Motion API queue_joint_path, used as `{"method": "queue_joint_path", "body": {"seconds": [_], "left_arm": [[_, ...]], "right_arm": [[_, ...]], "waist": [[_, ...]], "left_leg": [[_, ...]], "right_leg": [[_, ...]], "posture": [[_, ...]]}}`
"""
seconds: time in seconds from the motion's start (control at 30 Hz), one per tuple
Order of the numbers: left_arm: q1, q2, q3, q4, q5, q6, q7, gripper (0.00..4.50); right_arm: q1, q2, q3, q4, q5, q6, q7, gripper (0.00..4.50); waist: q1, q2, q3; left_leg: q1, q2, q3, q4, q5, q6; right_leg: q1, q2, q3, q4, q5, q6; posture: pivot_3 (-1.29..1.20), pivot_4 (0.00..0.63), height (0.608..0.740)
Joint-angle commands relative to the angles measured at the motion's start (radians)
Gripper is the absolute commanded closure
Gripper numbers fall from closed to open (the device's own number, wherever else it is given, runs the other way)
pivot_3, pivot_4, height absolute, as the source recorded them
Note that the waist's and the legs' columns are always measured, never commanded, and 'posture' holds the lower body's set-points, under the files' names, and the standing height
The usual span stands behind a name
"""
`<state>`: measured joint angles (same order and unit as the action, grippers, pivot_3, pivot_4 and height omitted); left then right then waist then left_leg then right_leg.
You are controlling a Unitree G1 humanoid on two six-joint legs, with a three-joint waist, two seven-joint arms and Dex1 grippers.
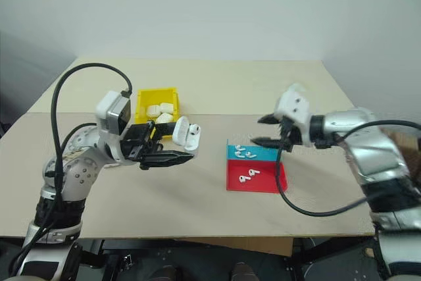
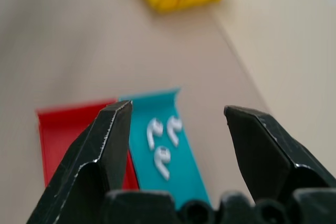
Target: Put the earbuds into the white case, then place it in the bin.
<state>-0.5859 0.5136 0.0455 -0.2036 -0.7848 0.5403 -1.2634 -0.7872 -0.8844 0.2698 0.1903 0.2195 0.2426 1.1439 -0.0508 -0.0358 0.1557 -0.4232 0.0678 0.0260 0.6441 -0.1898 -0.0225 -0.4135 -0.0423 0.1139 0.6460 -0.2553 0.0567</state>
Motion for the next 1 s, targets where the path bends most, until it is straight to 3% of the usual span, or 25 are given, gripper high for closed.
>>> {"method": "queue_joint_path", "body": {"seconds": [0.03,0.23,0.47,0.6,1.0], "left_arm": [[0.009,0.013,0.033,-0.046,-0.014,-0.023,0.020,1.74],[0.031,0.032,0.052,-0.067,-0.021,-0.022,0.035,1.74],[0.061,0.050,0.073,-0.108,-0.034,-0.019,0.064,1.74],[0.083,0.062,0.087,-0.139,-0.044,-0.012,0.085,1.74],[0.097,0.086,0.087,-0.165,-0.062,-0.012,0.114,1.74]], "right_arm": [[-0.134,0.057,0.110,0.237,-0.202,-0.259,0.057,1.15],[-0.321,0.192,0.233,0.596,-0.384,-0.514,0.149,1.15],[-0.469,0.305,0.305,0.902,-0.551,-0.681,0.138,1.15],[-0.495,0.342,0.300,0.977,-0.596,-0.704,0.104,2.05],[-0.488,0.384,0.278,1.040,-0.646,-0.717,0.060,2.05]], "waist": [[0.000,0.000,0.001],[0.003,0.001,0.001],[0.006,0.001,0.001],[0.004,0.001,0.002],[-0.005,0.002,0.002]], "left_leg": [[-0.001,0.000,0.000,0.000,0.000,0.000],[-0.004,0.000,0.001,-0.001,0.000,0.000],[-0.005,0.000,0.001,-0.001,0.000,-0.001],[-0.005,0.000,0.001,-0.001,0.000,-0.001],[-0.002,0.000,0.001,-0.001,0.001,-0.001]], "right_leg": [[-0.001,0.000,0.000,0.000,0.000,0.000],[-0.006,0.000,0.001,0.001,0.000,0.000],[-0.006,0.000,0.001,0.002,0.001,-0.001],[-0.006,0.000,0.000,0.002,0.001,-0.001],[-0.004,0.000,0.001,0.003,0.001,-0.001]], "posture": [[0.00,0.150,0.740],[0.00,0.150,0.740],[0.00,0.150,0.740],[0.00,0.150,0.740],[0.00,0.150,0.740]]}}
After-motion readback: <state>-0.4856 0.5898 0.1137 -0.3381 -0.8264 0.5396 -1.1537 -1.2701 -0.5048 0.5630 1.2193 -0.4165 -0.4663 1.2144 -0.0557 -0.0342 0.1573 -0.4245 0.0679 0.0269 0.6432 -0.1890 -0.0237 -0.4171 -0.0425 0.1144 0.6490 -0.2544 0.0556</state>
